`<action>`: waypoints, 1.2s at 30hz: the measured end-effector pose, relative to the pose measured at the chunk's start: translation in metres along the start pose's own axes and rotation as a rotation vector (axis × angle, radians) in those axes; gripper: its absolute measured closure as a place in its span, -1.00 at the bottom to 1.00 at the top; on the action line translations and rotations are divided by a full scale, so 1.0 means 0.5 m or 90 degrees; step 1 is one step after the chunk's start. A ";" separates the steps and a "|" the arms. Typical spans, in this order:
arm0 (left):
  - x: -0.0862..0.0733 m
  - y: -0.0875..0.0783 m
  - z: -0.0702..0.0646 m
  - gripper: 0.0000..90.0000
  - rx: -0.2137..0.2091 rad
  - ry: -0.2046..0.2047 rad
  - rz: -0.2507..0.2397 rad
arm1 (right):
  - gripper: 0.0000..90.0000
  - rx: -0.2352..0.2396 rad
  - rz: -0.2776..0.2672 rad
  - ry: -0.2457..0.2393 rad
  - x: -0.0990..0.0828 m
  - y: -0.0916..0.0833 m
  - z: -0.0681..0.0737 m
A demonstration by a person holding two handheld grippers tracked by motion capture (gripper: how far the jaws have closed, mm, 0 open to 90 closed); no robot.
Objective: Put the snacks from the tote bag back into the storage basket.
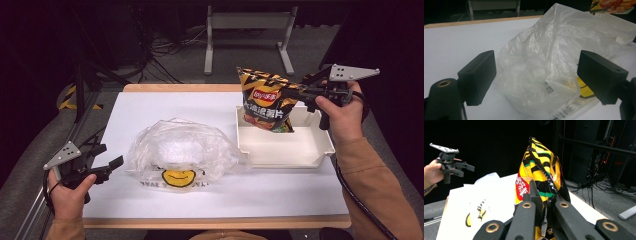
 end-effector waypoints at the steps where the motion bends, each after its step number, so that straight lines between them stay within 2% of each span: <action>1: 0.000 0.001 0.000 -0.64 0.000 0.000 0.001 | 1.00 -0.001 0.002 0.002 -0.005 0.000 -0.003; 18: 0.004 0.017 -0.002 -0.64 -0.012 0.004 0.002 | 1.00 -0.012 0.033 0.041 -0.093 0.003 -0.047; 31: 0.003 0.010 0.001 -0.64 -0.007 0.000 0.001 | 1.00 0.015 0.049 0.050 -0.134 0.034 -0.043; 36: 0.002 0.005 0.005 -0.64 -0.003 -0.001 0.000 | 1.00 0.016 0.057 0.052 -0.145 0.043 -0.043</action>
Point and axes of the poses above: each handheld gripper's, and its own axes: y roughly forward along the jaws, x roughly out of its top, z roughly to its left, the point moved 7 cm from there along y, roughly forward along the jaws, and after that the axes turned 9 degrees about -z, right-handed, at the moved point
